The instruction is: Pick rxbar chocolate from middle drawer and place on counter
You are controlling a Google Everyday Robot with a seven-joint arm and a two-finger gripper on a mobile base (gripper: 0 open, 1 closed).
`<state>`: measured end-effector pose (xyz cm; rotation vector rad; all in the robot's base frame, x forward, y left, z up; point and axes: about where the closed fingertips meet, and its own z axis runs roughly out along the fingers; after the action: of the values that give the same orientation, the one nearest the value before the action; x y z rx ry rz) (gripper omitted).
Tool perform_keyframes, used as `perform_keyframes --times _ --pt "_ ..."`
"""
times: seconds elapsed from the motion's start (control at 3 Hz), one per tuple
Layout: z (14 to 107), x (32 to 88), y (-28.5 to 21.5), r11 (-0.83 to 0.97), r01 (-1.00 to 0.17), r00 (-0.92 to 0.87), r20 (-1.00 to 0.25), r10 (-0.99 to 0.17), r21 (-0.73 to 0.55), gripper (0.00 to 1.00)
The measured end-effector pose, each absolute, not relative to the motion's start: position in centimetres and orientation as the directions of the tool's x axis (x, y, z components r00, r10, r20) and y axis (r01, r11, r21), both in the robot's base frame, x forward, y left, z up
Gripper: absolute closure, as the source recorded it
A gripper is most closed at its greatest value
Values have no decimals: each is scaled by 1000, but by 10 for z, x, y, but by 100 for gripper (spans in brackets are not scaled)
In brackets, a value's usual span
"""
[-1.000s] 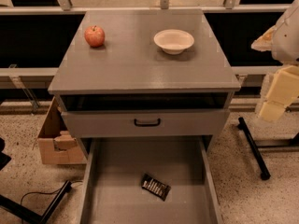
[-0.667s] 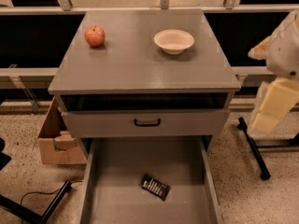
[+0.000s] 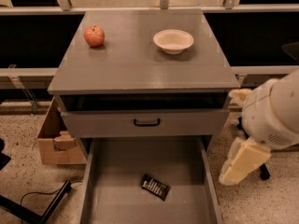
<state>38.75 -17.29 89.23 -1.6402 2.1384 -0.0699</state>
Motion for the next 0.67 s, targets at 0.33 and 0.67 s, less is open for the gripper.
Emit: perform_keyframes --times 0.33,0.67 --pt "832 382 -157 316 -908 -211 -350 -913 -276 0" --pt "771 385 -139 339 -913 -240 -376 -895 -226 0"
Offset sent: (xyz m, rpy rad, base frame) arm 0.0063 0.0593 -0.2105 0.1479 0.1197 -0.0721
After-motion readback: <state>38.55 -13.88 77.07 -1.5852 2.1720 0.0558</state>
